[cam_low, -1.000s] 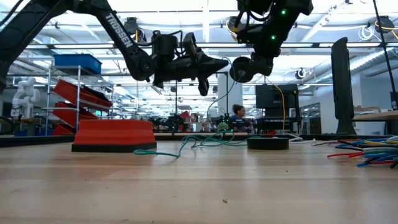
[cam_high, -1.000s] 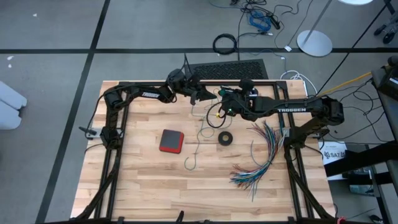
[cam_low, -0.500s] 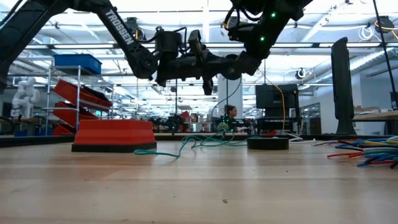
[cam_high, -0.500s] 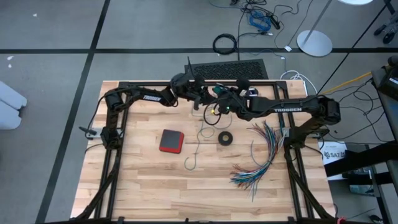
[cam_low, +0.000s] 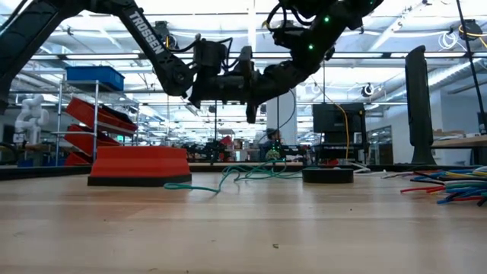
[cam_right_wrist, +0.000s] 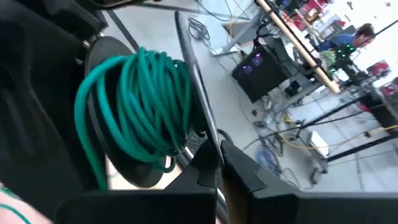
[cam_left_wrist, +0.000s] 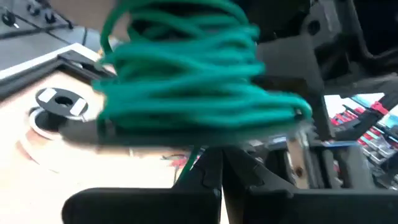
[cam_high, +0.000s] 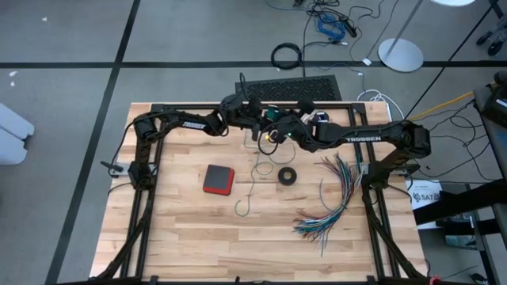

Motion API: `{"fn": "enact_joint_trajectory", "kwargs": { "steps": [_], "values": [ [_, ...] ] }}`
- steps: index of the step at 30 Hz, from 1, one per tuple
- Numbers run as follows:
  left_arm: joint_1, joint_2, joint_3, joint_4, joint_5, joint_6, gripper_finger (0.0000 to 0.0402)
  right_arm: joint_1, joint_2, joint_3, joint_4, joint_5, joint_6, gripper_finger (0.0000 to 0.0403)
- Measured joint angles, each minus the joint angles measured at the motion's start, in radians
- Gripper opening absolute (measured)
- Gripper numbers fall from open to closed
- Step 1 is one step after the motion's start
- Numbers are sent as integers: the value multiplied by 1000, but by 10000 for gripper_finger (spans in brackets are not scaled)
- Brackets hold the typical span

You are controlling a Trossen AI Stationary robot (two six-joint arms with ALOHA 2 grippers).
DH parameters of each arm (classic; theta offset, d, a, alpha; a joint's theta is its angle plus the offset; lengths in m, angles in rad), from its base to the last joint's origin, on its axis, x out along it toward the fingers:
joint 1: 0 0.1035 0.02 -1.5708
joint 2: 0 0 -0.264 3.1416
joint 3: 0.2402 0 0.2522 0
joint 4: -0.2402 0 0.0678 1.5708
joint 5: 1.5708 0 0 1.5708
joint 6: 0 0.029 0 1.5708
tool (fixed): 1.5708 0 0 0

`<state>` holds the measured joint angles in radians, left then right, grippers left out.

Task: Coiling cords
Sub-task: Coil the green wire cable on the spool

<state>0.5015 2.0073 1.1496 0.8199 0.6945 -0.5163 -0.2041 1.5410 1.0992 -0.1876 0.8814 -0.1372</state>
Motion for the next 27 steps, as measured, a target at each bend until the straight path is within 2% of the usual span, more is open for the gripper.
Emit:
{"fn": "enact_joint_trajectory", "kwargs": {
  "steps": [8,16,20,27],
  "values": [
    [-1,0,0,96,-46,-50,0,-32,0,0,22,-72,76,0],
    [-2,-11,0,115,-118,-16,2,-71,0,0,62,-150,153,0],
    [-3,-44,0,102,-151,41,9,-90,0,0,147,-198,157,0],
    [-8,-136,0,-121,-266,294,11,-138,0,0,200,-336,229,0]
  ]
}}
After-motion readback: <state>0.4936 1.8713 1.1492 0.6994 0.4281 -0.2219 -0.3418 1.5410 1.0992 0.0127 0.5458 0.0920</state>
